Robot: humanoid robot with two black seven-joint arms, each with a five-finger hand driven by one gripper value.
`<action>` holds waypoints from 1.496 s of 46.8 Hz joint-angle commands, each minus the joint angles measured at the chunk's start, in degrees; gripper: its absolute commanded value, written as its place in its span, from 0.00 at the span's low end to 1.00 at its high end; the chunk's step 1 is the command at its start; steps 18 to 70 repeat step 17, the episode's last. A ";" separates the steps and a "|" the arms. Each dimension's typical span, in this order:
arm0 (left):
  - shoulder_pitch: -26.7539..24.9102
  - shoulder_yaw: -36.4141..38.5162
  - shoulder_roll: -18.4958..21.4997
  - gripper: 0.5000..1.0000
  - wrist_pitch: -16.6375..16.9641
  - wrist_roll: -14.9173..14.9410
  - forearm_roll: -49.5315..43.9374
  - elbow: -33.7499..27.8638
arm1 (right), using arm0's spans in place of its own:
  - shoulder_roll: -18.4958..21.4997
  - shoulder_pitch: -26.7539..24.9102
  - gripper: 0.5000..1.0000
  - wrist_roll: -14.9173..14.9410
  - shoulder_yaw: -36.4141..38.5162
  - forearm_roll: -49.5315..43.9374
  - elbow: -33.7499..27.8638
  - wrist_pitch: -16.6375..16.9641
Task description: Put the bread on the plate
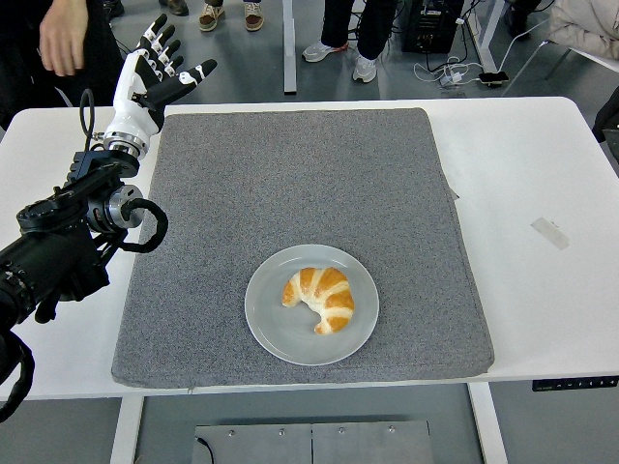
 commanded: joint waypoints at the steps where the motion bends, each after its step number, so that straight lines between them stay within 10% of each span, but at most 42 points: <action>1: 0.95 -3.85 0.00 0.94 -2.82 1.32 -2.14 1.14 | 0.00 0.03 1.00 -0.02 0.00 0.00 0.01 0.00; 16: 2.53 -15.81 -1.93 0.94 -8.72 11.51 -3.03 4.39 | 0.00 0.03 1.00 0.06 0.26 0.00 0.19 0.17; 70: 2.71 -15.99 -2.11 0.94 -8.80 11.60 -3.03 4.39 | 0.00 0.03 1.00 0.06 0.53 0.00 0.28 0.17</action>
